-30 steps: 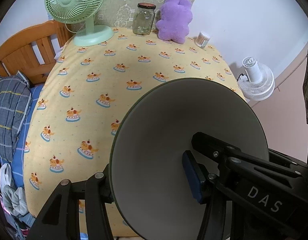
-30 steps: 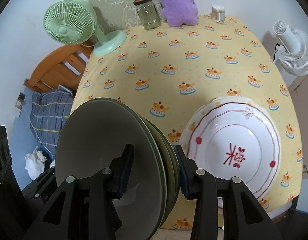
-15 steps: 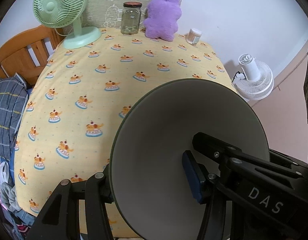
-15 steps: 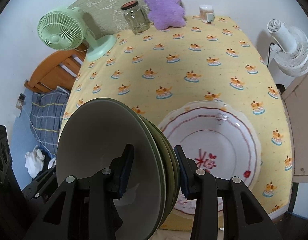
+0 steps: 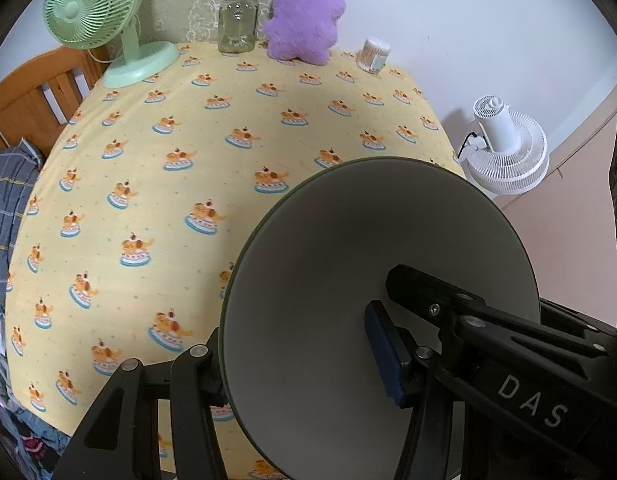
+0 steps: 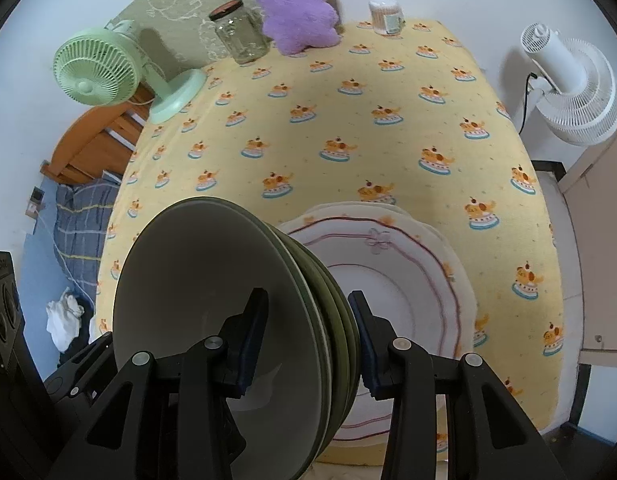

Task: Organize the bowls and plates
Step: 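Lift the nested bowl stack with the right gripper and carry it over the plates, then lower the bowl stack onto the red-rimmed plate stack with the right gripper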

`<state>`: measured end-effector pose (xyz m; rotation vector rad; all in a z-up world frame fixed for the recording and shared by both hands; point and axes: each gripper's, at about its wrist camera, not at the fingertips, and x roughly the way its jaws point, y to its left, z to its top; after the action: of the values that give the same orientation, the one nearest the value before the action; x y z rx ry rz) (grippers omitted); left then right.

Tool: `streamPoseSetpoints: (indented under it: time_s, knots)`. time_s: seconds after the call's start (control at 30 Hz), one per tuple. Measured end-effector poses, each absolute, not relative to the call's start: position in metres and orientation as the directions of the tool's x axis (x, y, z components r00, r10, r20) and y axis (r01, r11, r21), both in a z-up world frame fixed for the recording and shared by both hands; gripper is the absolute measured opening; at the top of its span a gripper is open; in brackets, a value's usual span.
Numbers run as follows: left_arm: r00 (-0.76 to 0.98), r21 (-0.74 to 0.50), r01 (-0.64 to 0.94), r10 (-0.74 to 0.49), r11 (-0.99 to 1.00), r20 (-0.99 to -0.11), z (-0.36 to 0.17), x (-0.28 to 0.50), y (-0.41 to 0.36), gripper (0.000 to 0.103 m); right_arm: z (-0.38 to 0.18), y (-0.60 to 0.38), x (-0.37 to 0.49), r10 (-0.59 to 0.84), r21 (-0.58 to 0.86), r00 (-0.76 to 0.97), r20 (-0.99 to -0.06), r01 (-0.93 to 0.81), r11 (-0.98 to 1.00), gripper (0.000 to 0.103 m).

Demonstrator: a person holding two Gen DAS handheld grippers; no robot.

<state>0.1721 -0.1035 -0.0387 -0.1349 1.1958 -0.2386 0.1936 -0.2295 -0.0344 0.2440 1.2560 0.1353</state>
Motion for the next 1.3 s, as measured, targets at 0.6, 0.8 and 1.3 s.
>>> streamPoseSetpoints:
  time_s: [0.6, 0.8, 1.3]
  knots:
    - [0.278, -0.232, 0.056, -0.238, 0.971, -0.931, -0.066, 0.185, -0.137, 0.054, -0.065, -0.261, 0.212, 0.229, 0.237, 0.213, -0.950, 0.012, 0.972, 0.044]
    - [0.284, -0.225, 0.066, -0.234, 0.972, -0.930, -0.067, 0.189, -0.142, 0.054, -0.067, -0.264, 0.218, 0.209, 0.215, 0.211, -0.955, 0.004, 0.977, 0.044]
    - [0.278, -0.221, 0.085, -0.237, 0.971, -0.931, -0.068, 0.173, -0.155, 0.063, -0.068, -0.272, 0.200, 0.219, 0.223, 0.233, -0.948, -0.010, 0.975, 0.048]
